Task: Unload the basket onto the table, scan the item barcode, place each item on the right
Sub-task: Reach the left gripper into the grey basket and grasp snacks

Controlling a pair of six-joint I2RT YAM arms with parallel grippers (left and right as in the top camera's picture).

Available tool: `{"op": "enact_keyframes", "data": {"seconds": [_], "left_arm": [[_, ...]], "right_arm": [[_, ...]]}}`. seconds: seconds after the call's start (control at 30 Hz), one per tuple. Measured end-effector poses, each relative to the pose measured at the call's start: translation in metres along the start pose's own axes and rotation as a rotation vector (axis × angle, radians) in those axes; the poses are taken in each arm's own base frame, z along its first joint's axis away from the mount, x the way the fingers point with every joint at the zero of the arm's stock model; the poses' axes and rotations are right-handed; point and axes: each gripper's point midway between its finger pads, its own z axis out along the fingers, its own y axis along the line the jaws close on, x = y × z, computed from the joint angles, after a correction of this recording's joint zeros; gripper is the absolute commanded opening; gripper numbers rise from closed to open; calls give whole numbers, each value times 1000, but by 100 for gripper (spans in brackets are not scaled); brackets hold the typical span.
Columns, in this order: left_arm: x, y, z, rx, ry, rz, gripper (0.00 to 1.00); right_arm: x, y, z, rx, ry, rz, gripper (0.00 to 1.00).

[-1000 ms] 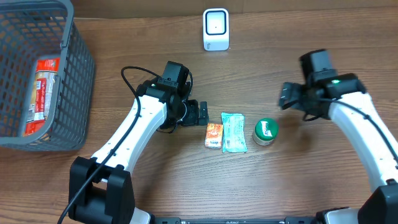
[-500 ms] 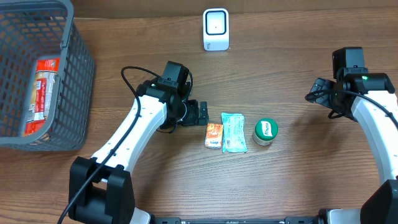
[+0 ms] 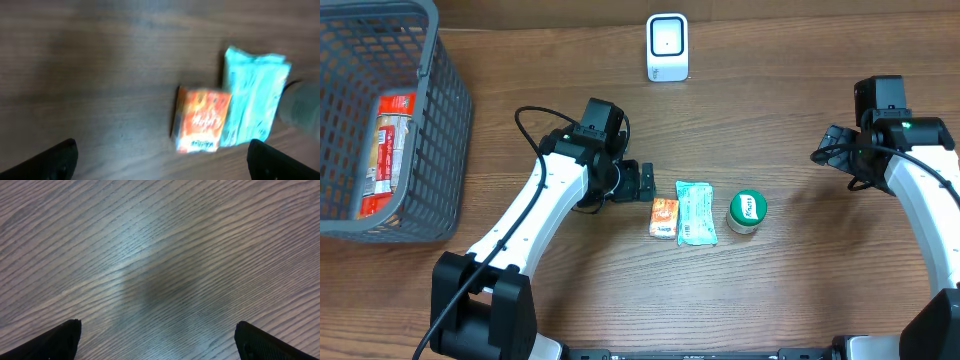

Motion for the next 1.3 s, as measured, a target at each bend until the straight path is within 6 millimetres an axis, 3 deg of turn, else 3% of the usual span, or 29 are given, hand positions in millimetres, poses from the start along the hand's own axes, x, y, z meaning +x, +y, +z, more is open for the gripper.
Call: {"op": "enact_keyframes", "data": {"seconds": [0.1, 0.27, 0.33, 0.4, 0.47, 0.53, 0.63, 0.77, 0.87, 0.97, 1.07, 1.2, 1.23, 1.3], "left_arm": [[-12, -5, 0, 20, -46, 10, 100], [-10, -10, -1, 48, -35, 42, 100], [-9, -7, -10, 40, -12, 55, 100], [-22, -1, -34, 28, -24, 47, 100], [-50, 7, -73, 20, -88, 25, 100], [-97, 22, -133, 19, -266, 4, 100], [-138, 60, -231, -24, -523, -47, 100], [-151, 127, -331, -175, -795, -151, 100], [-144, 175, -368, -301, -887, -233, 100], [-130, 224, -378, -421, -878, -301, 100], [-124, 265, -371, -499, -825, -336, 100], [-122, 319, -342, -554, -713, -379, 100], [-122, 339, -326, -562, -666, -390, 100], [-123, 360, -309, -569, -622, -400, 100]], "right_arm": [[0, 0, 0, -1, 0, 1, 100], [0, 0, 0, 0, 0, 0, 100], [0, 0, 0, 0, 0, 0, 100], [0, 0, 0, 0, -2, 0, 100], [0, 0, 0, 0, -1, 0, 100], [0, 0, 0, 0, -2, 1, 100], [0, 0, 0, 0, -1, 0, 100], [0, 0, 0, 0, -1, 0, 100], [0, 0, 0, 0, -1, 0, 100], [0, 0, 0, 0, -1, 1, 100], [0, 0, 0, 0, -1, 0, 100], [0, 0, 0, 0, -1, 0, 100], [0, 0, 0, 0, -1, 0, 100], [0, 0, 0, 0, -1, 1, 100]]}}
